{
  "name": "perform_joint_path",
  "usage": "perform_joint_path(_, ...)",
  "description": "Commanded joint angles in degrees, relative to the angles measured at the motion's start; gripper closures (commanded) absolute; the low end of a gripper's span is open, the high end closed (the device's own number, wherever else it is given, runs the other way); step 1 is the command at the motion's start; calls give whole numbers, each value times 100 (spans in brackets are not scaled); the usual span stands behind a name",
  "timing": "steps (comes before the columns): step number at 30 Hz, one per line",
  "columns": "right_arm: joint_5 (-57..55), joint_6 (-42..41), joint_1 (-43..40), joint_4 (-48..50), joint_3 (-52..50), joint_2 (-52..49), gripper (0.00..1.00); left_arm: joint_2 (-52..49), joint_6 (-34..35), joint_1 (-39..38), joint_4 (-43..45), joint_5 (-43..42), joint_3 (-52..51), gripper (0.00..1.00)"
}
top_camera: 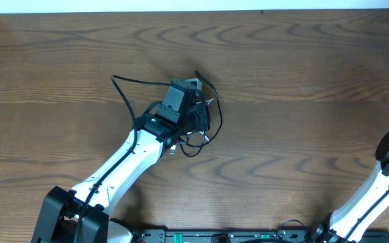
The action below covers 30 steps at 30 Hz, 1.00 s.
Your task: Untangle cables
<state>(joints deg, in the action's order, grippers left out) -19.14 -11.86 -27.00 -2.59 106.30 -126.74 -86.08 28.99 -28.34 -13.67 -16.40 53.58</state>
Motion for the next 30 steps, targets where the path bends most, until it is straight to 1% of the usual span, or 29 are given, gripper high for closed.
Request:
perform_joint_path(1, -748, 304, -118, 22, 20, -280, 99, -42, 72, -15, 2, 83, 22, 93)
perform_joint_path(5, -1357, 772, -221, 138, 20, -468, 99, -42, 72, -15, 4, 85, 22, 92)
perform_joint_path(10, -1344, 1552, -258, 485, 20, -772, 99, -42, 72, -15, 4, 85, 22, 92)
perform_joint_path(14, -1147, 1604, -212, 662, 20, -1049, 98, -42, 72, -15, 4, 85, 22, 92)
perform_joint_path(15, -1008, 1604, -192, 682, 20, -1102, 88, -42, 72, -15, 4, 85, 22, 93)
perform_joint_path(16, -798, 1602, -177, 693, 20, -1123, 66, -42, 72, -15, 4, 85, 22, 92)
perform_joint_path(17, -501, 1600, -160, 686, 20, -1141, 25, -42, 72, -15, 4, 85, 22, 93)
perform_joint_path(18, -153, 1600, -142, 686, 20, -1150, 1, -42, 72, -15, 4, 85, 22, 92)
perform_joint_path(20, 481, 1591, -101, 686, 20, -1150, 1, -42, 72, -15, 4, 92, 22, 92)
perform_joint_path(22, 778, 1423, -42, 614, 20, -1147, 1, -42, 70, -15, 4, 107, 22, 92)
perform_joint_path(30, 909, 1316, 466, -501, 20, -999, 1, -42, 70, -15, 4, 107, 22, 92)
